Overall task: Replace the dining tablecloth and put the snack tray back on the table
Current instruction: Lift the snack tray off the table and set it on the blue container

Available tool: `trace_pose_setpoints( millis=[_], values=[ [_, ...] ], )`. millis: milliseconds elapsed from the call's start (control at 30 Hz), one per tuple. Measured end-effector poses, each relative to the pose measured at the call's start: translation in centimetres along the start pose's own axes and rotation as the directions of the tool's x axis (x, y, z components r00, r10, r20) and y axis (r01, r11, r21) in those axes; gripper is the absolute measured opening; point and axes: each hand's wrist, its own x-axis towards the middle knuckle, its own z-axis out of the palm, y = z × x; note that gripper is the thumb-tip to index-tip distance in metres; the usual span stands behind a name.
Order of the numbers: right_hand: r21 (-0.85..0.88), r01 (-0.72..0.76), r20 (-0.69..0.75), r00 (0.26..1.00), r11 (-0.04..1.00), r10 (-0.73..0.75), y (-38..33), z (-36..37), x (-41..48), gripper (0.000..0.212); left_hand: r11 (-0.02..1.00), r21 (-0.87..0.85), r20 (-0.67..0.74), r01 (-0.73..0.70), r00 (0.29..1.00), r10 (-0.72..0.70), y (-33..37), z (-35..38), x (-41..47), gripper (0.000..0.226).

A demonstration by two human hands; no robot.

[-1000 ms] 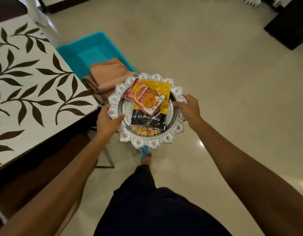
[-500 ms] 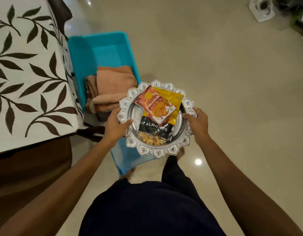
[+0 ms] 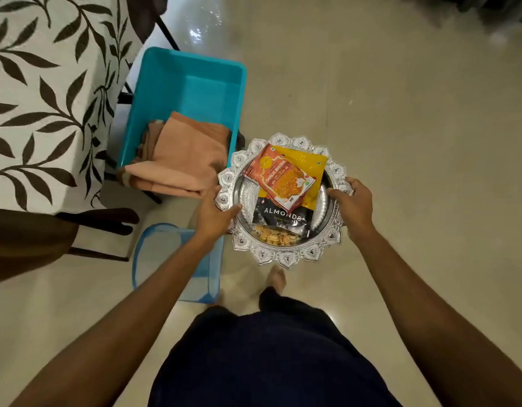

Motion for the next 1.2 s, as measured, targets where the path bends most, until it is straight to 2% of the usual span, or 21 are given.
trace_pose_setpoints(
  millis=[267,367,433,567,667,833,1000,1033,1200],
  values=[
    [-0.026,0.071,0.118,0.991,0.997,-0.067,-5.5,0.8,8.7,0.051,0.996,-0.052,-0.114,-0.066,0.992,0.060,3.8,2.7,4.4,0.055],
    [-0.026,0.096,0.160,0.983,0.995,-0.091,-8.7,3.2,12.0,0.050,0.995,-0.088,-0.143,-0.056,0.989,0.043,5.5,2.2,7.5,0.049],
    [-0.031,0.115,0.180,0.978,0.993,-0.108,-11.5,5.3,14.5,0.050,0.984,-0.173,-0.160,-0.044,0.987,0.016,6.7,1.6,10.4,0.045],
    [-0.069,0.157,0.211,0.967,0.985,-0.140,-17.7,9.3,18.4,0.049,0.966,-0.255,-0.184,-0.034,0.983,-0.014,10.1,0.2,15.6,0.053],
    [-0.134,0.218,0.275,0.945,0.967,-0.175,-22.7,12.9,21.5,0.046,0.956,-0.294,-0.218,-0.024,0.975,-0.042,12.3,-1.7,19.5,0.048],
    [-0.245,0.302,0.486,0.861,0.921,-0.153,-29.9,20.4,25.5,0.029,0.915,-0.403,-0.332,0.013,0.929,-0.160,14.3,-5.1,24.2,0.041],
    [-0.333,0.391,0.640,0.762,0.858,-0.099,-33.7,27.9,28.8,0.030,0.854,-0.520,-0.417,0.006,0.871,-0.260,13.8,-7.1,27.4,0.045],
    [-0.364,0.428,0.693,0.718,0.827,-0.067,-34.5,30.6,29.9,0.031,0.825,-0.565,-0.449,0.007,0.836,-0.315,13.2,-7.1,28.2,0.046],
    [-0.444,0.479,0.779,0.624,0.757,0.063,-34.6,36.7,32.6,0.039,0.787,-0.609,-0.515,0.099,0.706,-0.487,11.3,-6.7,30.5,0.048]
  ],
)
